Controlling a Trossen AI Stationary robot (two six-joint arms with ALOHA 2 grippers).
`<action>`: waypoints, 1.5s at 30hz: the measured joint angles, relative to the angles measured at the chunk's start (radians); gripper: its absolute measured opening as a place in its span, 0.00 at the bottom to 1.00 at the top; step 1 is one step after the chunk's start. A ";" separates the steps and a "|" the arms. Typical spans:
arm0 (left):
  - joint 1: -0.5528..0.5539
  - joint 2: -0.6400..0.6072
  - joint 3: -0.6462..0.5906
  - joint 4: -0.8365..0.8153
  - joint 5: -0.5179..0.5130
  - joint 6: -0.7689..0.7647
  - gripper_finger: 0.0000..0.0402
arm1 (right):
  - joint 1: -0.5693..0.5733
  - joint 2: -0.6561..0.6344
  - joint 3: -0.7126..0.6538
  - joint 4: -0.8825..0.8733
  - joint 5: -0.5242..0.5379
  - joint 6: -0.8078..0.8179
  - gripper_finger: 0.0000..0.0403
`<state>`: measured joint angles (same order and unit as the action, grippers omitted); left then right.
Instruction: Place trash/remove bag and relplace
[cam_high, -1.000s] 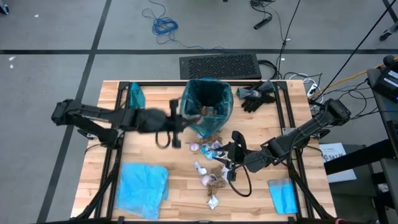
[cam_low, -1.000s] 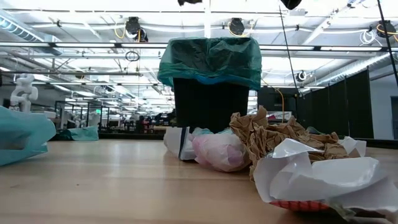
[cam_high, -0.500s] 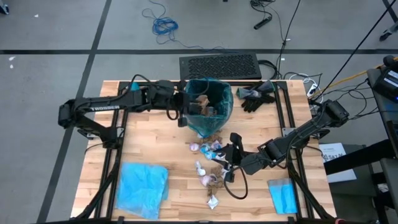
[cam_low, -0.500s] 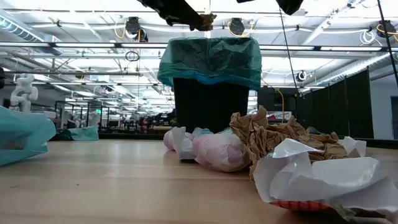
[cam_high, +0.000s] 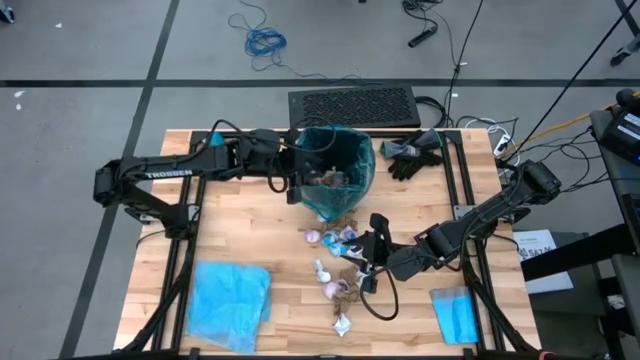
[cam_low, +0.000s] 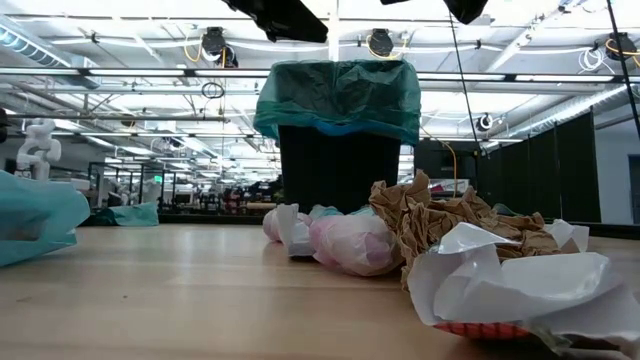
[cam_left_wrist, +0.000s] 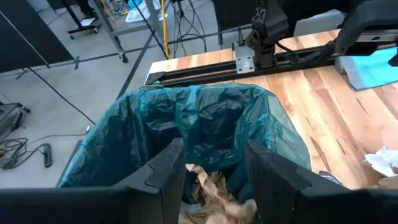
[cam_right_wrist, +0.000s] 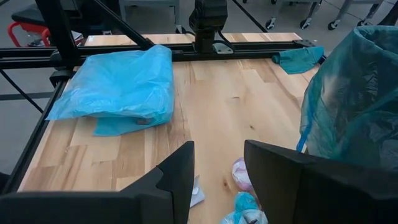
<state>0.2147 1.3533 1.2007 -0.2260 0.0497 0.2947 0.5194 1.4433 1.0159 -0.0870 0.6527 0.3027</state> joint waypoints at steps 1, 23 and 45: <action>0.000 0.000 0.000 0.000 -0.001 0.000 0.40 | 0.000 0.000 0.000 0.000 0.000 0.000 0.33; -0.481 -0.016 -0.011 -0.247 0.093 -0.245 0.40 | -0.012 0.133 -0.182 0.042 -0.082 0.299 0.33; -0.741 -0.015 -0.038 -0.244 -0.165 -0.343 0.40 | -0.167 0.419 -0.168 0.312 -0.192 0.098 0.36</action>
<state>-0.5262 1.3384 1.1629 -0.4696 -0.1152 -0.0483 0.3528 1.8621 0.8478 0.2254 0.4606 0.4006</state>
